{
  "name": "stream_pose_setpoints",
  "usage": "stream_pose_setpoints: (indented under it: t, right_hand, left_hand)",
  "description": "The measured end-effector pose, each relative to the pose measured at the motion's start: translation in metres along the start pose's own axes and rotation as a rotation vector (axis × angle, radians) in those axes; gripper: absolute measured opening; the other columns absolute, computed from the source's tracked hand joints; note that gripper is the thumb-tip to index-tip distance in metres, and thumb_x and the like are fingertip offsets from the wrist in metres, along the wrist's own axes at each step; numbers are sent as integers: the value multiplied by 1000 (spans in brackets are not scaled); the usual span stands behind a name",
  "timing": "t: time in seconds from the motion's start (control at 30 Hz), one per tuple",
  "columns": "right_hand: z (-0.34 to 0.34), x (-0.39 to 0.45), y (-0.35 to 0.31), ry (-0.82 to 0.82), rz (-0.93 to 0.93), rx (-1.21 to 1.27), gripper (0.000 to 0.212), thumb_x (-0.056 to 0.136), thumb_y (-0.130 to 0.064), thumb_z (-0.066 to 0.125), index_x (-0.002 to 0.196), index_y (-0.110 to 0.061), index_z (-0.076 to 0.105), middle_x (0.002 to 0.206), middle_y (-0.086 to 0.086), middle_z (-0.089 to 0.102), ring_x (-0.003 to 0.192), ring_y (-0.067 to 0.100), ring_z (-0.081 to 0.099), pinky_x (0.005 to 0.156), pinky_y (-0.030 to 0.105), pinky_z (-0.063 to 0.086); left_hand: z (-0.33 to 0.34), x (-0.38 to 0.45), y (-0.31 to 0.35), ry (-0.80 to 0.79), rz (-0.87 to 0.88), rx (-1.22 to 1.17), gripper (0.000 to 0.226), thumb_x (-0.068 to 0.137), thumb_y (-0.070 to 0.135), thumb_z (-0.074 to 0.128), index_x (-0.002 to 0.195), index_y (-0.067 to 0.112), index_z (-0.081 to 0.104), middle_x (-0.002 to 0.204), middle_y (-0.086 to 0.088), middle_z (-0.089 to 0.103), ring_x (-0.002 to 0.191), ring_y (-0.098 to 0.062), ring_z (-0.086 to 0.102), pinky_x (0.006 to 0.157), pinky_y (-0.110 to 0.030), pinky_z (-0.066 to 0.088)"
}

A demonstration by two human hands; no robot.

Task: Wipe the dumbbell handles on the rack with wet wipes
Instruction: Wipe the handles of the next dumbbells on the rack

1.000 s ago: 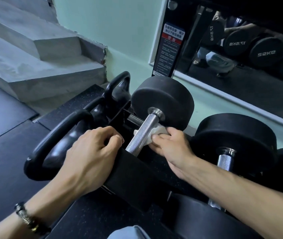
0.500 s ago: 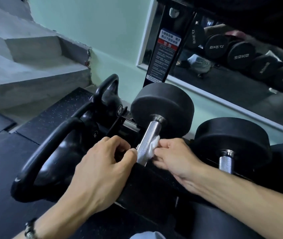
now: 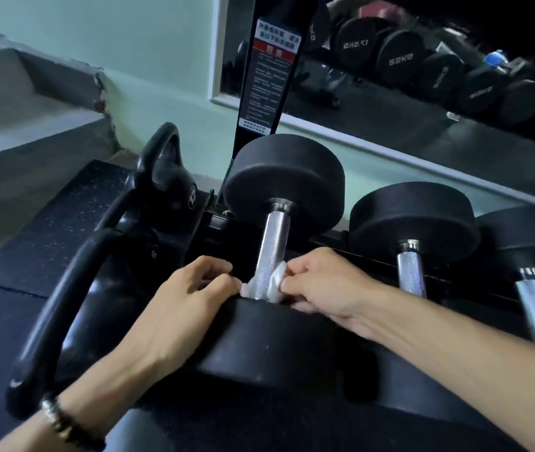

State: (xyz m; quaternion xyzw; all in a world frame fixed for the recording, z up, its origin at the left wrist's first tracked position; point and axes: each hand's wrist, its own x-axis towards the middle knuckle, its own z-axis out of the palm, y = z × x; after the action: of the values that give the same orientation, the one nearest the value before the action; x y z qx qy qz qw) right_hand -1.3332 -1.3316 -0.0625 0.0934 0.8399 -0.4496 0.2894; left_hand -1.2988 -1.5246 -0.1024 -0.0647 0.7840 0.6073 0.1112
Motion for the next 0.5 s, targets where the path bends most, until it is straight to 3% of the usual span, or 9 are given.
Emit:
stream_pose_setpoints:
  t: [0.07,0.1,0.17,0.2,0.27,0.33,0.37,0.43,0.5]
  right_hand:
    - [-1,11,-10,126,-76,132,19,93,5,51,99,20,62,100,19,75,93,19,74,85,41,62]
    - [0,16,-13,162,-91,211,20,94,9,48,104,25,56,97,17,76,92,16,75,83,38,62]
    - [2,13,-15,177,-75,211,19,91,9,48,98,23,60,86,13,76,84,12,74,75,29,62]
    - [4,6,-12,128,-61,112,17,86,5,53,90,16,65,84,13,76,81,13,73,76,27,60]
    - [6,-13,-9,-27,10,-103,14,83,1,58,77,6,70,66,0,71,64,7,61,62,17,48]
    - [2,-15,-5,-104,30,-146,33,88,7,56,61,-6,68,51,-11,59,50,0,51,53,13,39]
    - [0,-12,-7,-95,4,-98,36,89,10,55,61,-8,69,54,-10,62,51,-1,55,55,12,43]
    - [-6,4,-13,25,-71,109,17,93,10,55,88,8,71,86,9,77,80,10,73,77,23,58]
    - [-12,21,-20,156,-103,291,16,97,6,55,106,17,64,109,22,72,98,21,73,91,34,59]
  left_hand:
    - [0,0,0,0,-6,-18,39,64,50,56,97,33,69,93,21,70,86,12,59,78,-19,39]
    - [0,-1,0,0,-9,-31,39,65,50,56,98,33,68,94,20,71,87,13,59,78,-18,39]
    - [1,-1,1,-1,-8,-40,39,65,49,55,98,33,67,94,20,70,87,13,59,78,-17,39]
    - [2,-2,2,-2,-4,-43,38,65,48,55,99,33,67,94,20,70,86,14,59,77,-16,38]
    - [2,-3,3,-2,1,-62,39,65,45,55,101,33,66,97,19,69,87,15,59,77,-15,38]
    - [2,-4,4,-11,-3,-65,40,65,46,56,102,34,65,100,18,69,88,14,59,77,-16,39]
    - [1,-3,3,-14,-2,-63,40,66,47,56,102,34,66,100,18,69,89,13,59,77,-16,39]
    - [1,-4,3,-5,-8,-78,39,66,47,56,101,33,66,99,16,69,90,9,60,77,-16,38]
    - [2,-5,4,2,-5,-91,40,64,47,58,100,31,67,98,13,70,93,4,62,80,-18,39]
